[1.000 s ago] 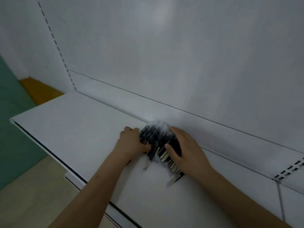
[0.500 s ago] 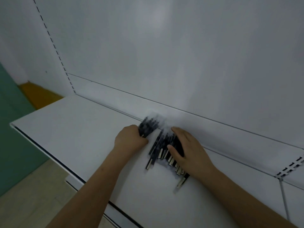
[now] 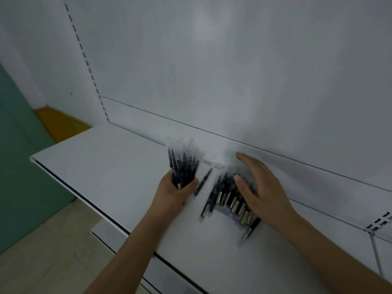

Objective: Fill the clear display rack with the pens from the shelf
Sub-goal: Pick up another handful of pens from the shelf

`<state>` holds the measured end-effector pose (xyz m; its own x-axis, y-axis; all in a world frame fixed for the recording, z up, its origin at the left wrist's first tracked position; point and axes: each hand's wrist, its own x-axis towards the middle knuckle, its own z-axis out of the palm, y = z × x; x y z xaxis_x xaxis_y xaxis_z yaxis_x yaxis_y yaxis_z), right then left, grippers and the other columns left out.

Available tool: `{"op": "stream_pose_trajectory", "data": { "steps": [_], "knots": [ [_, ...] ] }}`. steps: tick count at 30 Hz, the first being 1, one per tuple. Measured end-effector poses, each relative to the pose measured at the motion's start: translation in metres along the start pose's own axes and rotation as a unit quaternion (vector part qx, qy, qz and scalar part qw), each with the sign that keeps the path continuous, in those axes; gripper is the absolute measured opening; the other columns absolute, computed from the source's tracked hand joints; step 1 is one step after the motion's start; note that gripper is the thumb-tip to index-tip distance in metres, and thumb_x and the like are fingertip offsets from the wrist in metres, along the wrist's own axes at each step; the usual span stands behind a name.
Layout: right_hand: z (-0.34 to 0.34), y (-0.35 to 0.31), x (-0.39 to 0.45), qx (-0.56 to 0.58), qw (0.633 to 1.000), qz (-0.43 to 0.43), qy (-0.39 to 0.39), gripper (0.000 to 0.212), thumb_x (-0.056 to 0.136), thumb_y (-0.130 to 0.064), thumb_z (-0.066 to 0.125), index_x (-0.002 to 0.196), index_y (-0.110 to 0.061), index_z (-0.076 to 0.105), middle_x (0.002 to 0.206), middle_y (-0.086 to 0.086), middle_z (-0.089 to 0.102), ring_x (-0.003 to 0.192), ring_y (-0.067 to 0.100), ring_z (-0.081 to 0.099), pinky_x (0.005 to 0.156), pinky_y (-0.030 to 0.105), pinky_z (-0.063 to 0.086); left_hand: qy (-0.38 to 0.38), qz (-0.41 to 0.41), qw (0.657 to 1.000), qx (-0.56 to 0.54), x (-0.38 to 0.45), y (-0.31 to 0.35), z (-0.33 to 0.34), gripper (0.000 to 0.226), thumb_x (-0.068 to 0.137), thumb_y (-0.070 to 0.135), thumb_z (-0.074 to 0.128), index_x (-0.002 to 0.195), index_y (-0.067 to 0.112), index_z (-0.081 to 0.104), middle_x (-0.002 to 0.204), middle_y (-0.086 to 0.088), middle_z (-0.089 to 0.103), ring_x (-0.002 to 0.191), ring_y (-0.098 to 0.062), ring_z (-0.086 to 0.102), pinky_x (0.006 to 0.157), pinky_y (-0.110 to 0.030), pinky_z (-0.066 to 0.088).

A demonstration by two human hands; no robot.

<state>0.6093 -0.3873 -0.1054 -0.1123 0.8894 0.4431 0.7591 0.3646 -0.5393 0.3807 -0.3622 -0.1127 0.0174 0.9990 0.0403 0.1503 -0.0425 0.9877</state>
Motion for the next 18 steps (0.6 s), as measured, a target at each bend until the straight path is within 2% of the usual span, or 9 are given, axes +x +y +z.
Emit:
{"op": "stream_pose_trajectory", "data": {
  "steps": [5, 10, 14, 16, 18],
  "knots": [
    [-0.014, -0.022, -0.004, 0.03, 0.999, 0.022, 0.033, 0.054, 0.098, -0.047, 0.043, 0.147, -0.025, 0.04, 0.147, -0.013, 0.044, 0.135, -0.003, 0.037, 0.108, 0.002, 0.02, -0.038, 0.047, 0.998, 0.002, -0.008, 0.009, 0.004, 0.021, 0.091, 0.018, 0.065, 0.074, 0.007, 0.062, 0.063, -0.003, 0.065, 0.057, -0.012, 0.059, 0.05, -0.026, 0.046],
    [-0.043, -0.039, -0.026, 0.0, 0.995, 0.044, 0.085, 0.054, 0.099, -0.047, 0.043, 0.148, -0.027, 0.038, 0.149, -0.017, 0.041, 0.138, -0.006, 0.033, 0.109, 0.003, 0.02, -0.107, 0.064, 0.992, -0.027, -0.019, 0.022, 0.023, 0.027, 0.091, 0.014, 0.065, 0.073, -0.004, 0.059, 0.062, -0.009, 0.064, 0.055, -0.014, 0.059, 0.05, -0.025, 0.047],
    [-0.075, -0.043, -0.052, -0.022, 0.987, 0.077, 0.138, 0.053, 0.1, -0.042, 0.045, 0.149, -0.025, 0.037, 0.15, -0.016, 0.04, 0.139, -0.005, 0.032, 0.111, 0.007, 0.022, -0.181, 0.067, 0.981, -0.025, -0.038, 0.033, 0.059, 0.023, 0.09, 0.014, 0.065, 0.071, 0.002, 0.06, 0.062, -0.01, 0.066, 0.058, -0.021, 0.062, 0.056, -0.032, 0.051],
    [-0.094, -0.043, -0.069, -0.046, 0.982, 0.092, 0.161, 0.053, 0.1, -0.042, 0.046, 0.149, -0.025, 0.035, 0.151, -0.014, 0.039, 0.139, -0.004, 0.032, 0.113, 0.009, 0.022, -0.218, 0.057, 0.974, -0.023, -0.054, 0.039, 0.08, 0.02, 0.09, 0.014, 0.065, 0.073, 0.004, 0.062, 0.061, -0.007, 0.066, 0.057, -0.019, 0.062, 0.057, -0.032, 0.051],
    [-0.116, -0.04, -0.089, -0.074, 0.975, 0.106, 0.178, 0.054, 0.1, -0.042, 0.047, 0.149, -0.024, 0.035, 0.152, -0.012, 0.039, 0.141, -0.002, 0.032, 0.114, 0.011, 0.022, -0.254, 0.053, 0.966, -0.014, -0.074, 0.044, 0.103, 0.015, 0.09, 0.016, 0.066, 0.079, 0.005, 0.064, 0.063, -0.005, 0.068, 0.059, -0.018, 0.064, 0.057, -0.039, 0.053]
  ]
}}
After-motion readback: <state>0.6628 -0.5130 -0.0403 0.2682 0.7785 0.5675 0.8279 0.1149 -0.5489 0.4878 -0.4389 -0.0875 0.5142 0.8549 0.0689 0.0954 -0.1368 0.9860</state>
